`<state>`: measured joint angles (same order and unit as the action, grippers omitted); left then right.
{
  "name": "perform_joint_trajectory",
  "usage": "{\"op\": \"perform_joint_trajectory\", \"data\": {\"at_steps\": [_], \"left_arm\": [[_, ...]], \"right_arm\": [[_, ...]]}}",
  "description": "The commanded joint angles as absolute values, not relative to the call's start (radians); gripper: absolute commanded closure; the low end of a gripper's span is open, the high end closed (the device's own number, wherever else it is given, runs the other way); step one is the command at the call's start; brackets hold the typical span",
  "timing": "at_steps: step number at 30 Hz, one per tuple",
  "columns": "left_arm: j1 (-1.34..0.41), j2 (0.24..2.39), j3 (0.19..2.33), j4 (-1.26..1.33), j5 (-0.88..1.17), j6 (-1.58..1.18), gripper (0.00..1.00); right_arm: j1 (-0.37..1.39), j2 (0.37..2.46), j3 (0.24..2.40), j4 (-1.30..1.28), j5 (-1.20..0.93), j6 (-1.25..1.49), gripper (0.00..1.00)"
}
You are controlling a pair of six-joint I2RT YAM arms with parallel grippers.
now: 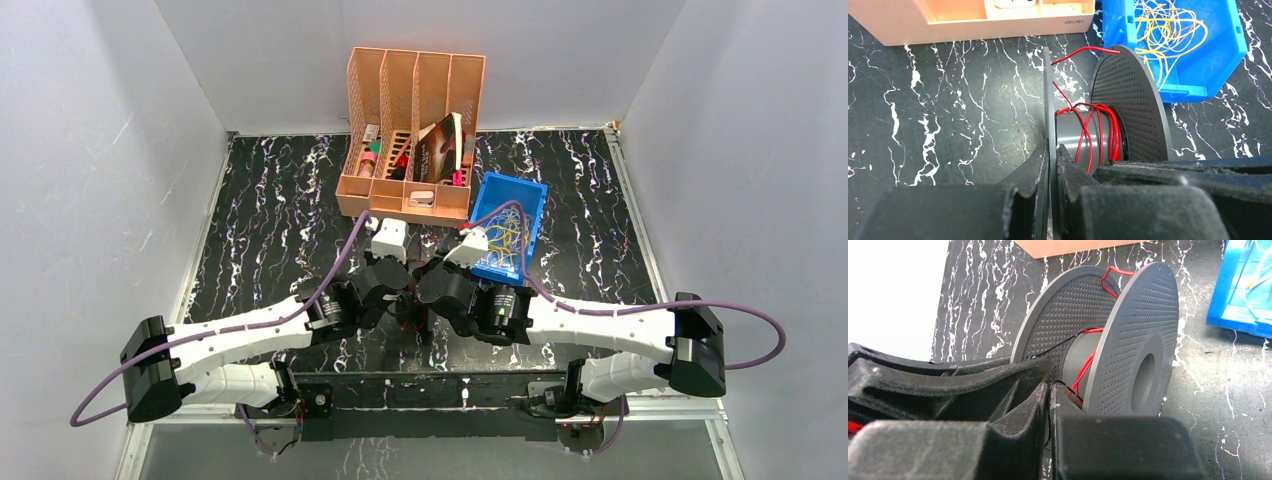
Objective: Wrap the cables
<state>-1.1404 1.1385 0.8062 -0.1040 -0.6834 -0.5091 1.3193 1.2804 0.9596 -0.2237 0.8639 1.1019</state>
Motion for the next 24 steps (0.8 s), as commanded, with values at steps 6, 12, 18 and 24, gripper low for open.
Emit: {"op": "perform_joint_trajectory", "data": {"at_steps": [6,12,18,24], "left_arm": [[-1.169,1.102,0.761,-0.203,-0.673,-0.500,1.00],[-1.178,1.099,0.751,-0.204,-0.673,-0.502,1.00],[-1.190,1.089,0.743,-0.204,-0.679,-0.488,1.00],[-1.198,1.077,0.735,-0.191,-0.610,-0.405,1.00]], "right_arm": [[1.286,1.235,0.993,-0.266,1.027,1.121,0.85],[1.282,1.225,0.987,-0.274,1.032,1.130,0.85],[1.280,1.212,0.987,-0.287,1.047,1.127,0.86],[1.267,1.177,0.968,-0.311,1.027,1.116,0.93]]}}
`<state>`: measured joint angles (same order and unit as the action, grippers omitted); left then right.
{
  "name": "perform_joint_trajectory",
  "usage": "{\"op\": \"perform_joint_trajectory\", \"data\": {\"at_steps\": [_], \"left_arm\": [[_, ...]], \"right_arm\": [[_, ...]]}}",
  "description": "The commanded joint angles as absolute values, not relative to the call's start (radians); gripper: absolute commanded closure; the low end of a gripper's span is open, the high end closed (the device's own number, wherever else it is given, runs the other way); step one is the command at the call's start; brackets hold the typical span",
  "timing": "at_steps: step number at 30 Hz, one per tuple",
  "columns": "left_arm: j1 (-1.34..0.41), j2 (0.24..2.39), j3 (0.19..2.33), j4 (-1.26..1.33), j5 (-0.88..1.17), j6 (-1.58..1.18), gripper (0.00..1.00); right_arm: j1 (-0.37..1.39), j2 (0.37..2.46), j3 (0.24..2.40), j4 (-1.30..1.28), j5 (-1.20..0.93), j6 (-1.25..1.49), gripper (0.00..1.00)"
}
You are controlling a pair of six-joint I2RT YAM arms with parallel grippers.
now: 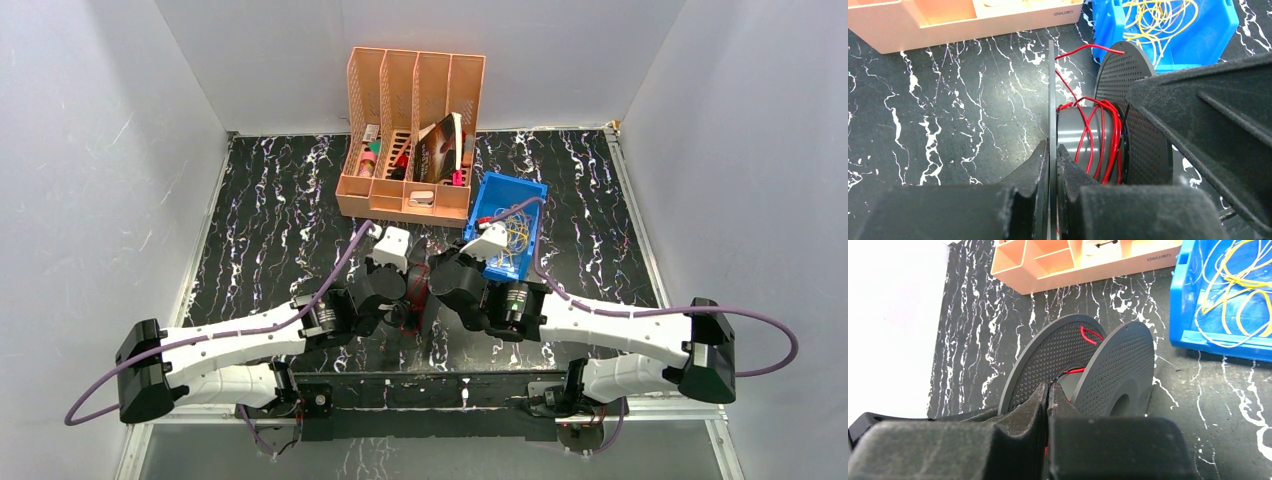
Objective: Wrap the cables
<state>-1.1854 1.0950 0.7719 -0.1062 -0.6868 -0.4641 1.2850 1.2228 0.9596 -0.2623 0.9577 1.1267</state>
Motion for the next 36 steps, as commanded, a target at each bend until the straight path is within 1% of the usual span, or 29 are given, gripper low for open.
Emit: {"op": "perform_joint_trajectory", "data": {"at_steps": [1,2,3,10,23,26,36], "left_arm": [[-1.198,1.073,0.734,-0.191,-0.595,-0.386,1.00],[-1.197,1.067,0.731,-0.187,-0.577,-0.365,1.00],[-1.198,1.061,0.728,-0.182,-0.557,-0.343,1.00],[-1.198,1.006,0.727,-0.182,-0.454,-0.177,1.00],[-1.198,0.908,0.748,-0.268,-0.166,0.043,1.00],[-1.198,0.854,0.734,-0.279,-0.097,0.100,1.00],[-1.197,0.728,0.679,-0.276,-0.020,0.177,1.00]], "right_arm": [[1.265,1.167,0.959,-0.306,1.014,1.100,0.96],[1.262,1.157,0.949,-0.291,1.002,1.074,1.00],[1.261,1.143,0.937,-0.280,0.984,1.051,1.00],[1.244,1.034,0.859,-0.266,0.855,0.937,1.00],[1.210,0.859,0.800,-0.392,0.639,0.739,1.00],[1.202,0.825,0.776,-0.411,0.596,0.722,1.00],[1.137,0.779,0.631,-0.370,0.418,0.722,1.00]]}}
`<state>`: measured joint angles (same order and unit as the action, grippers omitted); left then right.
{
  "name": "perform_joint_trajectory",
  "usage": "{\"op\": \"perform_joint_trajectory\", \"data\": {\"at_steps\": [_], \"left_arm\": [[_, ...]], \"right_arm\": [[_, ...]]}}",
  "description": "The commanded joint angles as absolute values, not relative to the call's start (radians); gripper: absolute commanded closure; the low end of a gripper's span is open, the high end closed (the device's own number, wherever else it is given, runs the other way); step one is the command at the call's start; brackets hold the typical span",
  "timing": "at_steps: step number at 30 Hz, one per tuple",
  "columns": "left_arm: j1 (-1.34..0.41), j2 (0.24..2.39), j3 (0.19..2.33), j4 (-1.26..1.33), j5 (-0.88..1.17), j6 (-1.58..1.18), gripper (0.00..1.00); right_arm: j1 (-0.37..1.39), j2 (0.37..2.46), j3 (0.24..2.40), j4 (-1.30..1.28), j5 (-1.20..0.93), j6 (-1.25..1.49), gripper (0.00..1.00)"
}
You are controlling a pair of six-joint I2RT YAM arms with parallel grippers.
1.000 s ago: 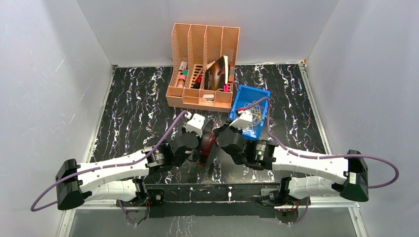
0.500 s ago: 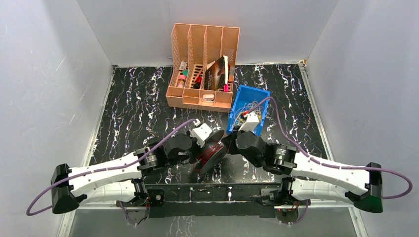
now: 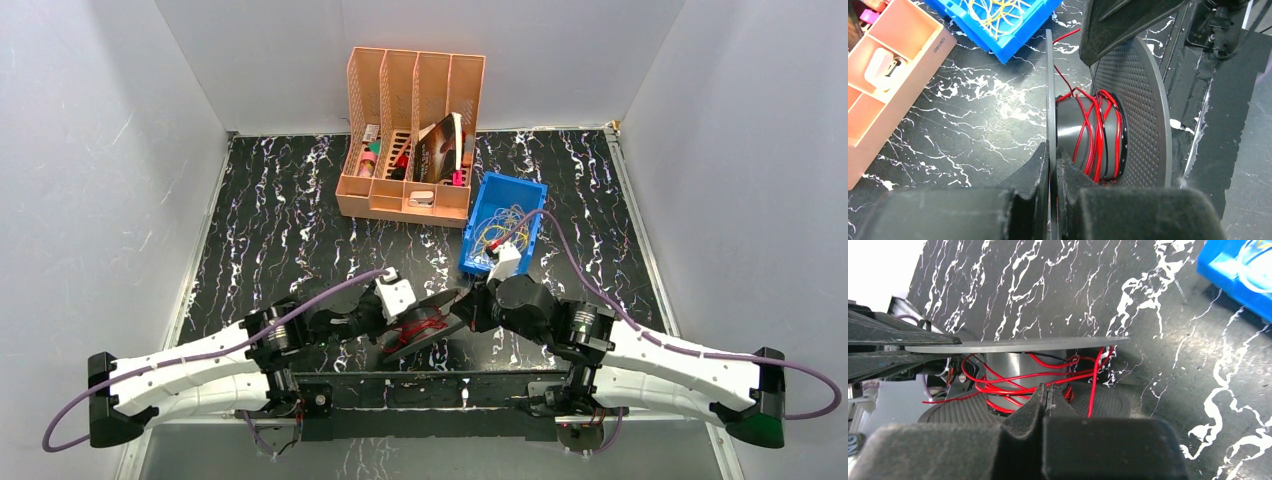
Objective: Wrap the cables
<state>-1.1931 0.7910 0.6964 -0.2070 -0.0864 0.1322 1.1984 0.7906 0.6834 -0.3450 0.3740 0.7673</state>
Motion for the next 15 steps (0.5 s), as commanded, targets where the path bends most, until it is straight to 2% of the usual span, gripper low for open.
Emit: {"op": "perform_joint_trajectory", "data": {"at_steps": [1,15], "left_arm": [[-1.198,0.723,0.676,-0.271,-0.015,0.179,1.00],[-1.198,0.705,0.674,-0.209,0.012,0.217,1.00]], "right_arm": [[1.125,0.784,0.616,-0.356,0.397,0.720,1.00],[0.957,0.935,0.521,-0.112,0.020,0.693,0.99]]}}
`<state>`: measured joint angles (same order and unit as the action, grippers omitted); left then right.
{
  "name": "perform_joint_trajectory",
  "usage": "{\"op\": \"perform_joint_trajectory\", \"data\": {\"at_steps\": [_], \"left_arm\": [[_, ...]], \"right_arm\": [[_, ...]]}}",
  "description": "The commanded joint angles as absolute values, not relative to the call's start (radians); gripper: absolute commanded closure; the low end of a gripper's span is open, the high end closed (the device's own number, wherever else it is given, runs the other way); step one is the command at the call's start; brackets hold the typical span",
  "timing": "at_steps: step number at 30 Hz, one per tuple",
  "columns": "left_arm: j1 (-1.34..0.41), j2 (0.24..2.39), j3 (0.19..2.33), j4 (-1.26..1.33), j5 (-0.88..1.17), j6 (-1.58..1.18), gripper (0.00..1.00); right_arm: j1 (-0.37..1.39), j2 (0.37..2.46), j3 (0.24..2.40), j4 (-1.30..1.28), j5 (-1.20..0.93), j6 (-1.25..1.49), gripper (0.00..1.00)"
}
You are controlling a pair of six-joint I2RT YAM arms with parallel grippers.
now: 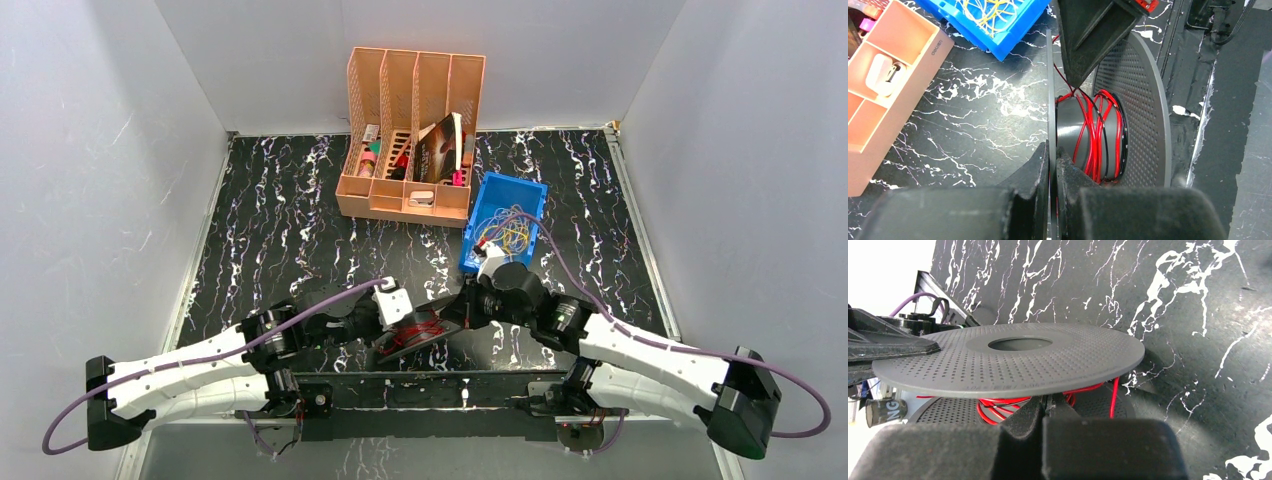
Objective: Wrap the cables
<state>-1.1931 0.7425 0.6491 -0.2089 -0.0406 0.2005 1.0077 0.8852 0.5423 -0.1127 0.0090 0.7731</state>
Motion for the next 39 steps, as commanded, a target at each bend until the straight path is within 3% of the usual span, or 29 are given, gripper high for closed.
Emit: {"op": "perform_joint_trajectory", "data": {"at_steps": [1,12,22,39], "left_arm": [[-1.198,0.706,0.678,-0.208,0.011,0.223,1.00],[-1.198,0.733,0.723,-0.219,-0.085,0.275,1.00],[-1.197,0.776,0.748,-0.255,-0.287,0.316,1.00],[-1.198,0.870,0.792,-0.240,-0.654,0.429,1.00]], "right_arm": [[0.952,0.948,0.526,-0.105,0.005,0.687,0.99],[0.921,0.977,0.570,-0.119,-0.035,0.657,0.82],[0.916,0.912,0.595,-0.166,-0.009,0.667,0.77],[0.916,0.839,0.688,-0.254,0.033,0.655,0.58]]}}
